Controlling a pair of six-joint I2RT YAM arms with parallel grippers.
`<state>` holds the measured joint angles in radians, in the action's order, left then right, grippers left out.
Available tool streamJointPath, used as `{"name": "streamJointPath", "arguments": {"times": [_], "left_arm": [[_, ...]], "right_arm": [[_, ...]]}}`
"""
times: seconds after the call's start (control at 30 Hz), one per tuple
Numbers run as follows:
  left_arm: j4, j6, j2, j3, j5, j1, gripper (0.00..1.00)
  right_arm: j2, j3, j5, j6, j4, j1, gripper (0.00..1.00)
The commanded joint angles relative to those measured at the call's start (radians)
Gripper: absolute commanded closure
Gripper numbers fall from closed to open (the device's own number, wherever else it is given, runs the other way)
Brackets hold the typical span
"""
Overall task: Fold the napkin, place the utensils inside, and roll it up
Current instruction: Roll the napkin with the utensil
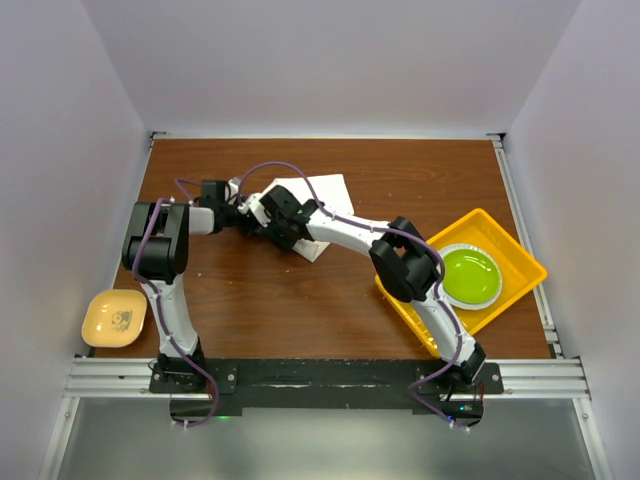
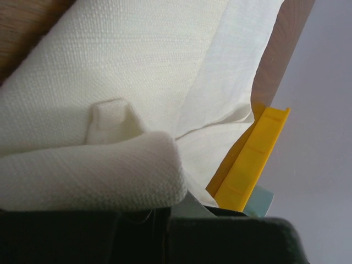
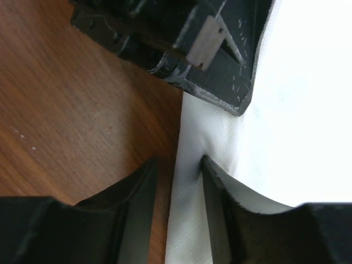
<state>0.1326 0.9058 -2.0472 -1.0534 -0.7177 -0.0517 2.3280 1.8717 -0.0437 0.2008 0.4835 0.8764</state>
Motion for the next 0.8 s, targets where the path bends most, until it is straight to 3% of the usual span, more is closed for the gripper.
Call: {"name": "streamJointPath", "arguments": {"times": [0.0,0.1,0.3,0.5,0.67,0.7,0.73,0.77], "left_arm": [[-0.174,-0.058,-0.091,0.032,0.166,-0.004,1.0],[-0.172,-0.065,-0.082,0.032,0.159,-0.002,1.0],[-0.188,-0.108,-0.015,0.009,0.158,0.013,0.98],[-0.296,-0.179,0.133,-0.086,0.259,0.024,0.69],[-0.379,-0.163,0.284,-0.086,0.398,0.024,0.6],[-0.398,-0.154,0.301,-0.082,0.418,0.024,0.54],[-0.439,-0.133,0.333,-0.076,0.467,0.023,0.43],[-0.452,-0.121,0.349,-0.069,0.486,0.02,0.4]], "right_arm": [[0.056,-0.083,-0.03,-0.021,0.029,-0.004,0.65],[0.067,-0.088,-0.015,-0.041,0.036,-0.008,0.73],[0.085,-0.051,0.134,-0.099,0.067,-0.031,0.99],[0.082,-0.039,0.356,-0.242,0.061,-0.074,1.0],[0.099,-0.042,0.539,-0.383,0.003,-0.145,1.0],[0.114,-0.036,0.563,-0.397,0.003,-0.154,1.0],[0.12,-0.029,0.611,-0.426,0.003,-0.172,1.0],[0.128,-0.026,0.645,-0.442,-0.009,-0.181,1.0]]}}
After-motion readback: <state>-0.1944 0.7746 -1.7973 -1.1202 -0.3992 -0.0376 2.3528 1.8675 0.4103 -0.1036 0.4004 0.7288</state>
